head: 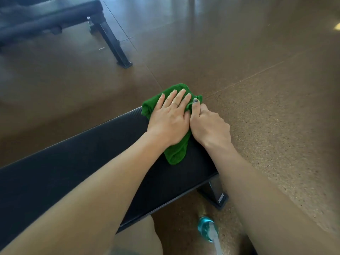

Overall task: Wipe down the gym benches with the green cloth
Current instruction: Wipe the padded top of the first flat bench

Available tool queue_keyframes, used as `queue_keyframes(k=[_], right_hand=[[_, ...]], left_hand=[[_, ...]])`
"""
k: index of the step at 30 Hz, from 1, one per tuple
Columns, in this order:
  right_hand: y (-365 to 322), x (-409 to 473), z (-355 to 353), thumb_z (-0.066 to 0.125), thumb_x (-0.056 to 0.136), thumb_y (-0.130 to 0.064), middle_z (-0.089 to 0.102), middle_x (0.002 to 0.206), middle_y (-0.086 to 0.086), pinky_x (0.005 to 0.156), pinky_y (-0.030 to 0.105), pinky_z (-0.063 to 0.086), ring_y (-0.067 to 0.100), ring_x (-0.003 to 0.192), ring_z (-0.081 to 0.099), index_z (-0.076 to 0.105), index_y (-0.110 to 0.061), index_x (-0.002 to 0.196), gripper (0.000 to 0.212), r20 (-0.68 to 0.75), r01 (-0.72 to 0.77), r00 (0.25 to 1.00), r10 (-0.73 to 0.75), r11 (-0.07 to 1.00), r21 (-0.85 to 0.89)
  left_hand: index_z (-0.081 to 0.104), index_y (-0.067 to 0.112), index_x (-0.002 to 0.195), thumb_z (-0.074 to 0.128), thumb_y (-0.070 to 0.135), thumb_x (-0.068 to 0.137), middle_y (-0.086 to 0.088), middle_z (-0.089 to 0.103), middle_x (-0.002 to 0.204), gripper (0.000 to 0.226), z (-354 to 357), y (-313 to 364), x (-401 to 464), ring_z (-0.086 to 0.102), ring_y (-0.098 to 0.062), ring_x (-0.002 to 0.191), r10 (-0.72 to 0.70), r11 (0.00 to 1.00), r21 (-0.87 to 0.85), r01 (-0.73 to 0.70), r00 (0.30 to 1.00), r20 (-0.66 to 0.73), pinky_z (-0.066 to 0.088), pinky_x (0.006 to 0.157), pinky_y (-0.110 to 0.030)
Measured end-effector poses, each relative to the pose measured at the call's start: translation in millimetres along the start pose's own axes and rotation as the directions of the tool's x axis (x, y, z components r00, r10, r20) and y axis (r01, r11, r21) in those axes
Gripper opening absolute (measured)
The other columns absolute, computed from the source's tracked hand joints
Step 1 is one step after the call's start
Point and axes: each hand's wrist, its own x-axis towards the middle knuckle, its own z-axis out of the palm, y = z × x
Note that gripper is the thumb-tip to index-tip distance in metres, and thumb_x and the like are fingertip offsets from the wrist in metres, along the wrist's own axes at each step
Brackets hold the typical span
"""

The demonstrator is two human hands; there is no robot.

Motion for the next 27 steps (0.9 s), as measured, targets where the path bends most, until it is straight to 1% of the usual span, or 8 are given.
queue_keyframes(k=[2, 6, 10, 14, 16, 21, 24, 27], right_hand=[[-2, -2, 1, 0.008, 0.107, -0.058, 0.067, 0.125, 0.017, 0.096, 0.048, 0.039, 0.04, 0.12, 0.06, 0.054, -0.024, 0.138, 0.065, -0.018, 0.013, 1.0, -0.013, 1.0, -0.023], [-1, -1, 4, 0.007, 0.107, -0.058, 0.067, 0.12, 0.017, 0.084, 0.047, 0.032, 0.041, 0.115, 0.061, 0.055, -0.02, 0.128, 0.065, -0.031, 0.028, 0.999, -0.03, 0.998, -0.059], [-1, 3, 7, 0.007, 0.107, -0.057, 0.068, 0.119, 0.015, 0.083, 0.046, 0.029, 0.04, 0.113, 0.061, 0.055, -0.02, 0.126, 0.064, -0.034, 0.033, 0.999, -0.036, 0.996, -0.079], [1, 4, 10, 0.008, 0.107, -0.057, 0.068, 0.117, 0.014, 0.083, 0.046, 0.029, 0.039, 0.111, 0.062, 0.055, -0.019, 0.126, 0.064, -0.057, 0.047, 0.997, -0.052, 0.994, -0.095], [1, 3, 10, 0.008, 0.107, -0.057, 0.069, 0.116, 0.014, 0.083, 0.046, 0.029, 0.04, 0.11, 0.062, 0.055, -0.019, 0.126, 0.063, -0.066, 0.05, 0.996, -0.058, 0.993, -0.11], [0, -1, 9, 0.012, 0.108, -0.053, 0.069, 0.117, 0.017, 0.086, 0.047, 0.034, 0.042, 0.111, 0.062, 0.054, -0.016, 0.126, 0.059, -0.073, 0.067, 0.994, -0.076, 0.99, -0.126], [1, -2, 9, 0.016, 0.109, -0.047, 0.068, 0.118, 0.018, 0.083, 0.046, 0.032, 0.042, 0.11, 0.061, 0.053, -0.013, 0.128, 0.053, -0.077, 0.079, 0.993, -0.09, 0.987, -0.143], [2, 1, 11, 0.017, 0.11, -0.041, 0.068, 0.116, 0.018, 0.081, 0.046, 0.032, 0.042, 0.108, 0.062, 0.052, -0.012, 0.124, 0.048, -0.086, 0.08, 0.992, -0.094, 0.985, -0.156]], left_hand=[[0.008, 0.03, 0.166, 0.018, 0.042, 0.11, 0.01, 0.0, 0.174, 0.058, -1, -12, -47, -0.006, -0.01, 0.159, -0.024, 1.0, -0.013, 0.024, 1.0, 0.01, -0.006, 0.13, -0.039], [0.0, 0.037, 0.164, 0.005, 0.049, 0.104, 0.016, -0.009, 0.171, 0.062, -3, -44, -132, -0.014, -0.004, 0.157, -0.111, 0.993, 0.041, 0.109, 0.992, 0.053, -0.009, 0.129, -0.036], [0.005, 0.034, 0.165, 0.01, 0.046, 0.107, 0.011, -0.001, 0.173, 0.06, -3, -58, -80, -0.005, -0.01, 0.159, -0.201, 0.979, 0.04, 0.202, 0.979, -0.009, -0.006, 0.13, -0.038], [0.02, 0.028, 0.165, 0.021, 0.042, 0.108, 0.003, 0.03, 0.168, 0.059, -1, -67, -12, 0.025, -0.019, 0.155, -0.296, 0.955, 0.006, 0.296, 0.955, -0.032, 0.009, 0.129, -0.041], [0.023, 0.024, 0.164, 0.02, 0.041, 0.108, 0.001, 0.035, 0.166, 0.059, -2, -63, -7, 0.031, -0.023, 0.151, -0.314, 0.949, 0.02, 0.314, 0.949, -0.013, 0.013, 0.127, -0.042], [0.006, 0.024, 0.166, 0.011, 0.046, 0.107, 0.002, 0.004, 0.174, 0.063, 1, -38, -83, 0.0, -0.02, 0.16, -0.23, 0.971, 0.062, 0.23, 0.973, -0.002, -0.002, 0.13, -0.044], [0.01, 0.027, 0.166, 0.006, 0.049, 0.103, 0.004, 0.006, 0.174, 0.067, 3, -29, -124, 0.001, -0.017, 0.16, -0.177, 0.982, 0.065, 0.175, 0.984, 0.013, -0.002, 0.13, -0.043], [0.009, 0.03, 0.166, 0.012, 0.047, 0.105, 0.006, 0.004, 0.174, 0.063, 1, -36, -97, 0.0, -0.016, 0.16, -0.176, 0.983, 0.047, 0.176, 0.984, 0.015, -0.003, 0.13, -0.042]])
